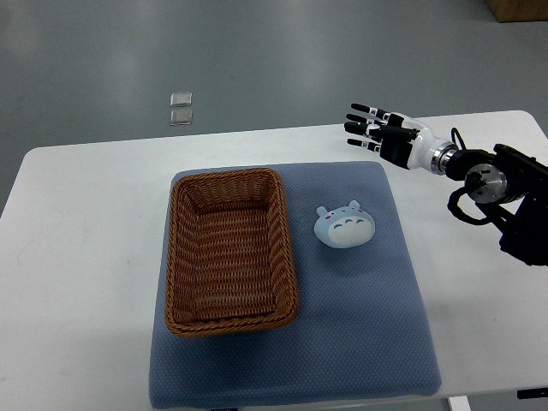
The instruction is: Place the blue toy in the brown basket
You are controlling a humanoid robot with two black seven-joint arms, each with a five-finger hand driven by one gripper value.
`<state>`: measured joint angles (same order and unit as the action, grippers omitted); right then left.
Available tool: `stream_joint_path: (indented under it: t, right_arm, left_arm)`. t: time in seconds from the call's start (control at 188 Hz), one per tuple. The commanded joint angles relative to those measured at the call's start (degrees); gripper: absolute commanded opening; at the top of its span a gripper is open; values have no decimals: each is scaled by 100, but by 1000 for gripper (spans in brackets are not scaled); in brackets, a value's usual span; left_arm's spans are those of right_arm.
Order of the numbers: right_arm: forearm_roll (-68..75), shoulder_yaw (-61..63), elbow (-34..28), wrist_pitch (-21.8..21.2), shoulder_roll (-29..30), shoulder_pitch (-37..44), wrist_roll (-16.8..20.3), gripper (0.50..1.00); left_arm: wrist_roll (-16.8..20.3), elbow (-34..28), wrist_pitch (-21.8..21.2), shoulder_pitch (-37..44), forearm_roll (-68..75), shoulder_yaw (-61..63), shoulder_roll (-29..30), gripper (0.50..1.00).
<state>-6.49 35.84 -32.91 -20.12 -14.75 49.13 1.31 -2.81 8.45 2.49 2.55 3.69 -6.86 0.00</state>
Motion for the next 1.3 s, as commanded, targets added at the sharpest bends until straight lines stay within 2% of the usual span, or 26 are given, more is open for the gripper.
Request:
stream_joint_path:
  t: [0.0,0.186,0.346,0.543,0.644,0.767,0.895,1.039,1.166,1.294]
  right_arm:
    - [-19,2,-5,-9,7,-9,-8,913]
    - [-37,2,-23,-18,16,0,-8,913]
    - [-494,-15,-23,-290,-55,0,-193,911]
    - [-2050,-24,-304,-642,-301,35,-738,907]
    - [-3218,-24,-576,-932,-573,35,-1159,897]
    - [-4448,-51,-998,-1064,-775,35,-1450,893]
    - [-5898,-121,-1525,-1099,-1083,35,-1836,893]
    - [-6699,-419,-2132,-1090,-1496,53,-2197,893]
    - [-7015,-736,-2396,-1073,-1558,53,-2223,893]
    - [-7411,-947,-2527,-747,-1496,-9,-2223,893]
  left_arm:
    - [0,-11,-3,0,0,0,0,1000]
    - [0,-2,-3,-18,0,9,0,1000]
    - [0,16,-3,-18,0,9,0,1000]
    - [0,7,-3,-18,0,9,0,1000]
    - [0,7,-3,-18,0,18,0,1000]
    - [0,7,-3,-18,0,18,0,1000]
    - [0,7,-3,-18,0,18,0,1000]
    - [0,7,-3,-18,0,18,0,1000]
    - [0,7,-3,-18,0,18,0,1000]
    - [0,7,-3,-18,0,18,0,1000]
